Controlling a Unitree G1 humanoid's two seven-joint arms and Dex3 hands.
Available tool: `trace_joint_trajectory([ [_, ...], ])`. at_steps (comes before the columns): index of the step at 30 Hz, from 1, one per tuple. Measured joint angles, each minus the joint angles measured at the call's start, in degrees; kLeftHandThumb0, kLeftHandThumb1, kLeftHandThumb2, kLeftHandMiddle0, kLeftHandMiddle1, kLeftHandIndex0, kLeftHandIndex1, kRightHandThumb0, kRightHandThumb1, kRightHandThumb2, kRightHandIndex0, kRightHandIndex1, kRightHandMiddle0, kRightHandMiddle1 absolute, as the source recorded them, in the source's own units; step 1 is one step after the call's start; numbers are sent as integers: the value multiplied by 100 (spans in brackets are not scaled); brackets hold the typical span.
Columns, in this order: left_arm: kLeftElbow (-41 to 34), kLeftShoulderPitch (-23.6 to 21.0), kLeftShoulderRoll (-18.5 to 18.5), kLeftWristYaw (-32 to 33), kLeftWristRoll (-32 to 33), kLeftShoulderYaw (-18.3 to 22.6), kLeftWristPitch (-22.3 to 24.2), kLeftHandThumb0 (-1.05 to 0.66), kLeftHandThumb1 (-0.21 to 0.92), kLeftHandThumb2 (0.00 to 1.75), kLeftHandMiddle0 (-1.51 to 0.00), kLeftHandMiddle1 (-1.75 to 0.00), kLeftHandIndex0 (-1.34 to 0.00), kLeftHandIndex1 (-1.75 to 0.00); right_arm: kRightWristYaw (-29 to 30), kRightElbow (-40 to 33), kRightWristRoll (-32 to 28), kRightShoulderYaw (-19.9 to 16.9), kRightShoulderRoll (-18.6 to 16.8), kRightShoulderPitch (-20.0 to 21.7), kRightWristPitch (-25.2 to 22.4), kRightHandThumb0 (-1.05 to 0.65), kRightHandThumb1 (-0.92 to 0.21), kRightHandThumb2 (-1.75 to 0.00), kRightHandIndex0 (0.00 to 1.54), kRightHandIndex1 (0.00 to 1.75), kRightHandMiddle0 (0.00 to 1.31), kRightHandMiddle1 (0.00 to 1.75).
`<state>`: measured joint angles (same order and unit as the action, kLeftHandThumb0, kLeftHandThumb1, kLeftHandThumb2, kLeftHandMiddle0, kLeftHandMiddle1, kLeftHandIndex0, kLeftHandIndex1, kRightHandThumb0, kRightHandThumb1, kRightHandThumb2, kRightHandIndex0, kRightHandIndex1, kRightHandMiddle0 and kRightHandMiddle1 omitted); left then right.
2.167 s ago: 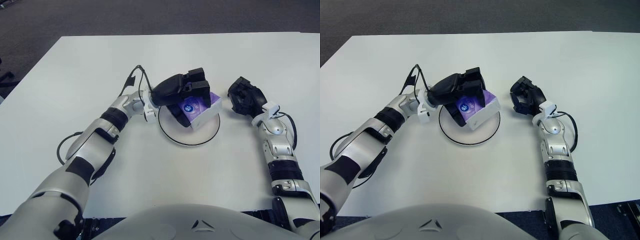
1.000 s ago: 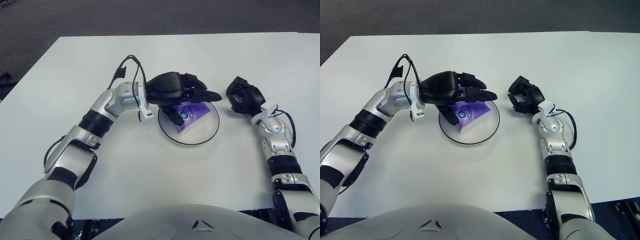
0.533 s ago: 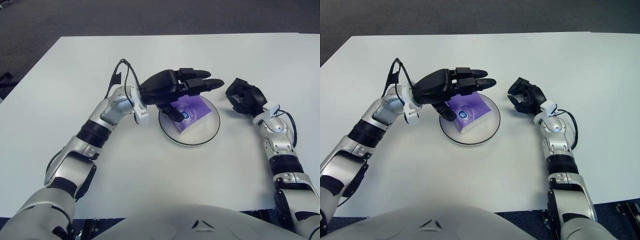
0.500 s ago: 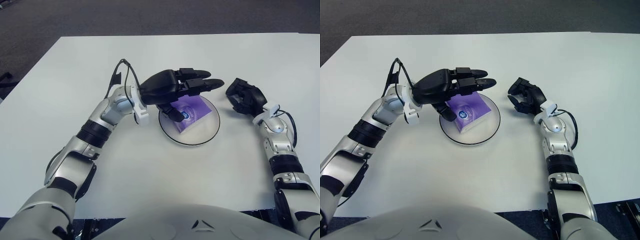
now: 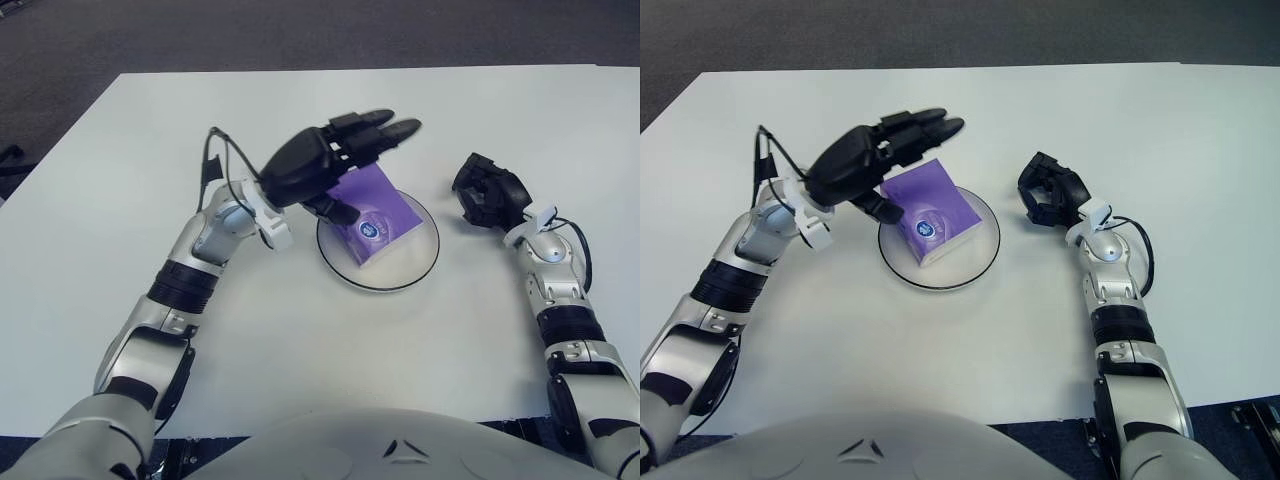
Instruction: Put the tissue paper into the plate.
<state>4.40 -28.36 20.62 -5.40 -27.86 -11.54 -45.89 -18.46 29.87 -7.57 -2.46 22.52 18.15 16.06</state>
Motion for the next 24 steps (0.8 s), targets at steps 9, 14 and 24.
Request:
trace_joint_trajectory([
  [9, -117, 223, 28, 138, 450, 372, 81, -102, 92, 100, -52, -1, -58, -10, 44, -54, 5, 17, -6, -28, -13, -39, -63, -89, 83, 175, 38, 175],
  [14, -410, 548, -215, 307, 554, 559, 463, -100, 92, 98, -59, -2, -67, -10, 80, -113, 11, 18, -3, -64, -41, -39, -64, -88, 83, 175, 38, 175],
  [24, 28, 672, -226, 1128, 20, 1057, 868, -91, 92, 95, -73, -60, -71, -24, 130, -225, 13, 37, -7, -110, -112, -39, -65, -87, 82, 175, 37, 175],
])
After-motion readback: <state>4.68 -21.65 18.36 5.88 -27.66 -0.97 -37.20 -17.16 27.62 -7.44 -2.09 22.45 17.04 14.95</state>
